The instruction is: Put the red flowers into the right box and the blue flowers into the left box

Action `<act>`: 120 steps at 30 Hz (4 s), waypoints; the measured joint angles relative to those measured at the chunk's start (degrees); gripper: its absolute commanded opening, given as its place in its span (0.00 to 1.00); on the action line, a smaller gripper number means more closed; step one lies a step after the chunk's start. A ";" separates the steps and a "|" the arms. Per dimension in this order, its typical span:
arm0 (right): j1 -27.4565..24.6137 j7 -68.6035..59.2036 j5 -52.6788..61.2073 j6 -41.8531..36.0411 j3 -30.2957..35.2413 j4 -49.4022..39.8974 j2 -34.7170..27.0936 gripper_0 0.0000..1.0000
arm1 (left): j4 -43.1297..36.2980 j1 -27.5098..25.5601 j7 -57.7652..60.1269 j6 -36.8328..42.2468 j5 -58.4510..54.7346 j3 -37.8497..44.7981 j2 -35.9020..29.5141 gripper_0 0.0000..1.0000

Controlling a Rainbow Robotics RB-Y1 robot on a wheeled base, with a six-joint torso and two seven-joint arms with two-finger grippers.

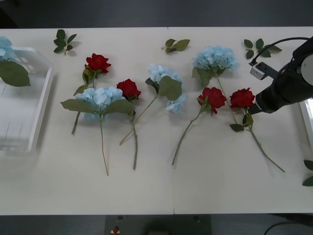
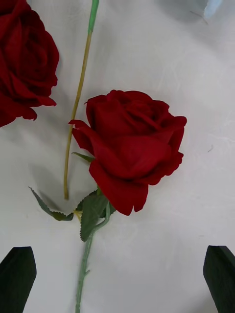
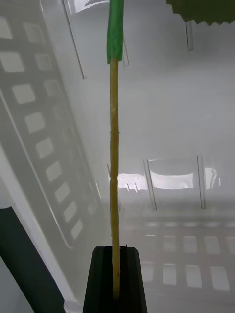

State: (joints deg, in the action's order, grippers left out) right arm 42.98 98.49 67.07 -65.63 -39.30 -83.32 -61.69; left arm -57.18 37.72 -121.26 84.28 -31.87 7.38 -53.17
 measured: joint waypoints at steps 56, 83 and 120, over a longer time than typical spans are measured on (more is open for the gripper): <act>-7.27 -2.27 -12.19 10.83 0.02 7.15 8.91 0.32 | -5.29 13.45 37.98 -3.22 -10.94 -21.24 15.16 1.00; -7.27 -2.28 -12.15 14.45 -1.45 8.14 9.00 0.00 | 19.66 23.30 37.95 -19.02 -7.85 -34.78 25.20 1.00; -7.18 -2.25 -4.01 15.90 -2.13 7.91 6.88 0.97 | 27.19 23.33 36.50 -25.57 -6.84 -34.75 29.55 0.00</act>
State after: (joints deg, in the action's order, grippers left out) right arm 35.80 96.24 63.07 -49.73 -41.43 -75.41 -54.81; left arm -29.99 61.05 -84.76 58.71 -38.71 -27.37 -23.61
